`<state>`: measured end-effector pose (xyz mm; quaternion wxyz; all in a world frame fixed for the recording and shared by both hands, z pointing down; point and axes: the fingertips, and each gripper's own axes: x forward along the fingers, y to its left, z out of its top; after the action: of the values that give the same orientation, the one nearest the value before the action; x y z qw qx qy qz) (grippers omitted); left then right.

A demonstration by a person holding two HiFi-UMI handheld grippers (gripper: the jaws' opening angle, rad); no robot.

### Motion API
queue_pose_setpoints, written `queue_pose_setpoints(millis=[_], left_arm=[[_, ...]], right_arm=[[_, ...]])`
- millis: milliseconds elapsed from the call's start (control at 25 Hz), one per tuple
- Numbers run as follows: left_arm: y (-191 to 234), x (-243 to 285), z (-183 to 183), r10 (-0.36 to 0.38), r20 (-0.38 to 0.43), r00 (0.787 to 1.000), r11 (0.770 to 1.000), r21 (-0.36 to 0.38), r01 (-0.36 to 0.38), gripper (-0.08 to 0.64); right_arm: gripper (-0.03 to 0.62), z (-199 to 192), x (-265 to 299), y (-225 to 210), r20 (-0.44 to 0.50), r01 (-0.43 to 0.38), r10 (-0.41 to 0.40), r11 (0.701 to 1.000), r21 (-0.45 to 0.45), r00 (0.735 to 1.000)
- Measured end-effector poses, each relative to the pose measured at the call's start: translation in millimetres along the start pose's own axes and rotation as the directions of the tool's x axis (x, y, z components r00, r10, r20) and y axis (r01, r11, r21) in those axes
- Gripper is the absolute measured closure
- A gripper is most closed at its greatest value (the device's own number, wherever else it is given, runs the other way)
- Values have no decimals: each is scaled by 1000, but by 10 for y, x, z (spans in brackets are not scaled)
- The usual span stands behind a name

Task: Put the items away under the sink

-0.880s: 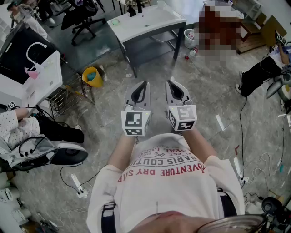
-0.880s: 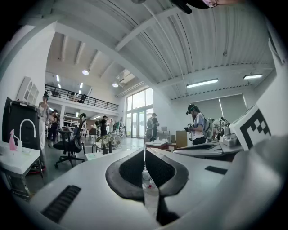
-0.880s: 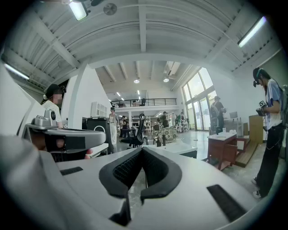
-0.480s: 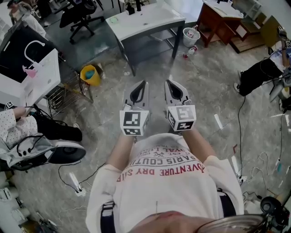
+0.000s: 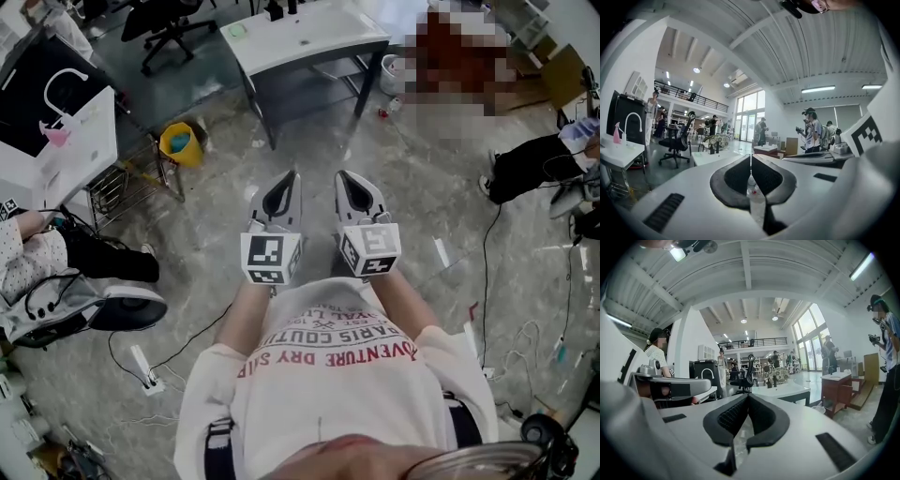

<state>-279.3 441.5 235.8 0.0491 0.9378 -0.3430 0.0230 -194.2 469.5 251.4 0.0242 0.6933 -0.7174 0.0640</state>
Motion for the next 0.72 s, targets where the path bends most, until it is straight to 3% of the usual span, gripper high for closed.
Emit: queue_pose_setpoints(millis=[280,720], left_arm=[[124,526,-24,49,-7,999,999,1,-49,534],[280,1957,118,118,8,993,993,-12,-118,532]], right_arm=[[568,-57,474,-397,-31,-25,26,1000,5,999],[568,150,1632,-1570,-55,-102,103,994,29,993]])
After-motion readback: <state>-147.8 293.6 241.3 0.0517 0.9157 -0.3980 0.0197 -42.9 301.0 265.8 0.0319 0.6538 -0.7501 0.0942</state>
